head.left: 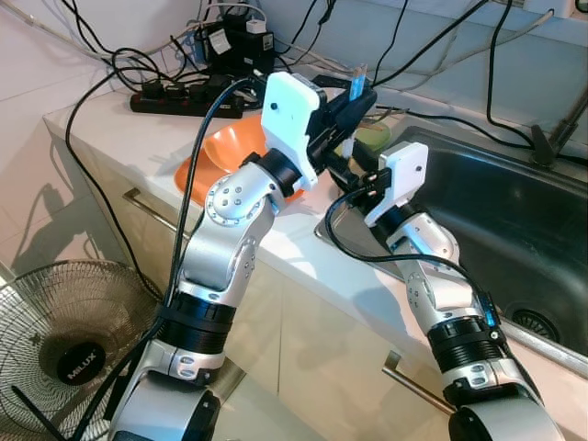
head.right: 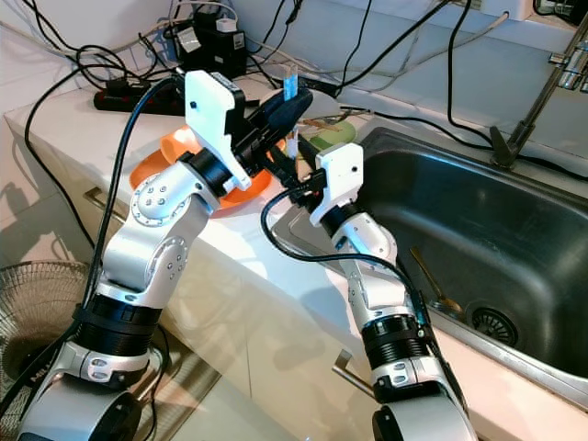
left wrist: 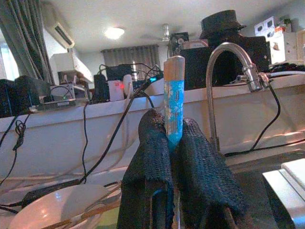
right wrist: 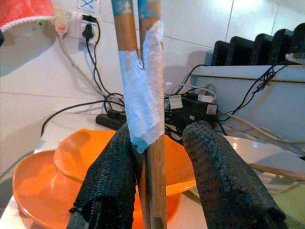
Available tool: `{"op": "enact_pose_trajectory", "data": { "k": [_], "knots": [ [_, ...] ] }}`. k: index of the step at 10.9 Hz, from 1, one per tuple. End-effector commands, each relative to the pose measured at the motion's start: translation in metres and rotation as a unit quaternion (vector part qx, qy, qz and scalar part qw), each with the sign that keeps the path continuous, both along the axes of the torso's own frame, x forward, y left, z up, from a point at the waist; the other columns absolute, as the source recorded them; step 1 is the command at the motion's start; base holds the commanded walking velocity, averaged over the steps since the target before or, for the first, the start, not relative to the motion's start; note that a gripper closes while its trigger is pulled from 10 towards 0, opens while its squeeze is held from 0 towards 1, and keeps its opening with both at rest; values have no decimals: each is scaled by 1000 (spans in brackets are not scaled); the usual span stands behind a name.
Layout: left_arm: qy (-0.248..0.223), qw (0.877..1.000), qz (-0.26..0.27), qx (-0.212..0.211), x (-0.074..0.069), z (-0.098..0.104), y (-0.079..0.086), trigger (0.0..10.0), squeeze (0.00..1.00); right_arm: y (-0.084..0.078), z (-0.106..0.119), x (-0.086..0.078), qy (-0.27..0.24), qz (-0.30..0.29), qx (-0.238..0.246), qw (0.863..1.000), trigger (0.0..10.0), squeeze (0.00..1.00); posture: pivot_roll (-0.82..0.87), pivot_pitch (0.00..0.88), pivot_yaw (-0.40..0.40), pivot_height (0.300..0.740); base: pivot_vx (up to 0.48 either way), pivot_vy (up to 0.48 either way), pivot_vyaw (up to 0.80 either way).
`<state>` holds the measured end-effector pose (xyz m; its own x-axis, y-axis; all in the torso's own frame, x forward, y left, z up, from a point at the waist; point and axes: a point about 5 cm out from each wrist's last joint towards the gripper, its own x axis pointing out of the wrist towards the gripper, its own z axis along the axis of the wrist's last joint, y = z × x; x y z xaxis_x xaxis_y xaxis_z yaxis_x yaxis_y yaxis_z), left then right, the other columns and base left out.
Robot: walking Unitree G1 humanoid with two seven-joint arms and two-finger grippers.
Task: Kitchen organization
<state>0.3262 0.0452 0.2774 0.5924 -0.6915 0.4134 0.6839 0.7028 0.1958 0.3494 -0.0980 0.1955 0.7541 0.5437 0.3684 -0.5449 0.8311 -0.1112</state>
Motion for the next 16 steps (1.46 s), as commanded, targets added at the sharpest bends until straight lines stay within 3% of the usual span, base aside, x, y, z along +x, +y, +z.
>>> {"op": "enact_pose_trajectory", "data": {
  "k": [1,13,14,16],
  "knots": [
    [-6,1000,0,4,-1,4,1,10000,0,-10,5,1,-9,-17,19,1000,0,0,208,5,-11,740,0,0,0],
    [4,1000,-8,-11,0,6,3,10000,0,-10,5,1,-8,-7,27,1000,0,0,212,2,-10,740,0,0,0],
    [10,1000,-10,-15,0,6,3,10000,1000,-9,5,1,-8,-7,27,1000,0,0,212,2,-10,740,0,0,0],
    [12,1000,-7,-15,1,6,4,10000,1000,-12,3,3,-2,-20,26,999,0,0,213,2,-11,740,0,0,0]
  ]
}}
